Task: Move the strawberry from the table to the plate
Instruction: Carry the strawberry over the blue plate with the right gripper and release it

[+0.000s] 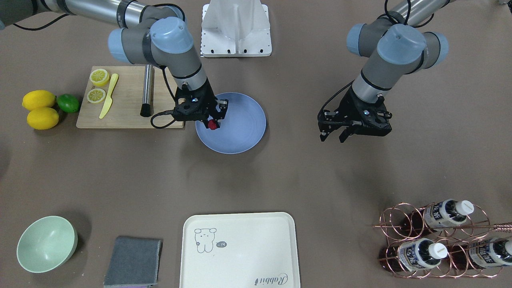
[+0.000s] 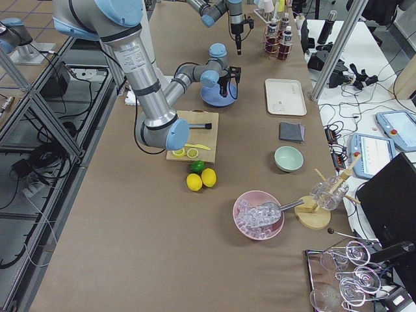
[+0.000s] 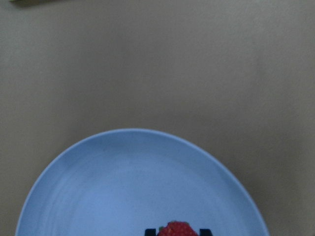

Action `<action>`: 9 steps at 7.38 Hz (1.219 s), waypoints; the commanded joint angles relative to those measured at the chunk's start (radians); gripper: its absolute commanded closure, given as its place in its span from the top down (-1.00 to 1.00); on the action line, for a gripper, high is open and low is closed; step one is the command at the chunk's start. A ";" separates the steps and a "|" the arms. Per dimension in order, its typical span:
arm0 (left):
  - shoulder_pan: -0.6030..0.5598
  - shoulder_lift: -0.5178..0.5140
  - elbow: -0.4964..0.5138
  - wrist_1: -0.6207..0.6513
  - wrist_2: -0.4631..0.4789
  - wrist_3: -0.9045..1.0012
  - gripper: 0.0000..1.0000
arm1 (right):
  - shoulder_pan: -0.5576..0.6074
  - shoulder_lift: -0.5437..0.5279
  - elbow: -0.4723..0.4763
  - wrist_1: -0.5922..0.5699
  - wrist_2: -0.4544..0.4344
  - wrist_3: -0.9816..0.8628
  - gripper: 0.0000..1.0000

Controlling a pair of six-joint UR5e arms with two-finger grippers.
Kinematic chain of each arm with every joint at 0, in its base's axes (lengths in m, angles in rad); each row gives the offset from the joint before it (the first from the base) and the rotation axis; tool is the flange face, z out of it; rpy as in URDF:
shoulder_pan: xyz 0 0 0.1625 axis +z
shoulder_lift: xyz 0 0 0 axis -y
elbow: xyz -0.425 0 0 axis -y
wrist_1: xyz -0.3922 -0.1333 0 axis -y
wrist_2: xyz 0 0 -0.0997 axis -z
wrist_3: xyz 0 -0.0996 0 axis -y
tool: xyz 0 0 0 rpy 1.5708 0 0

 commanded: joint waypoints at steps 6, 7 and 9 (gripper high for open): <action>-0.008 0.017 -0.013 -0.002 -0.007 0.000 0.39 | -0.094 0.040 -0.055 0.002 -0.100 0.020 0.99; -0.008 0.017 -0.014 -0.002 -0.007 0.000 0.42 | -0.091 0.037 -0.046 -0.008 -0.106 0.032 1.00; -0.009 0.019 -0.017 0.001 -0.007 0.001 0.44 | -0.040 0.022 -0.013 -0.026 -0.088 0.028 1.00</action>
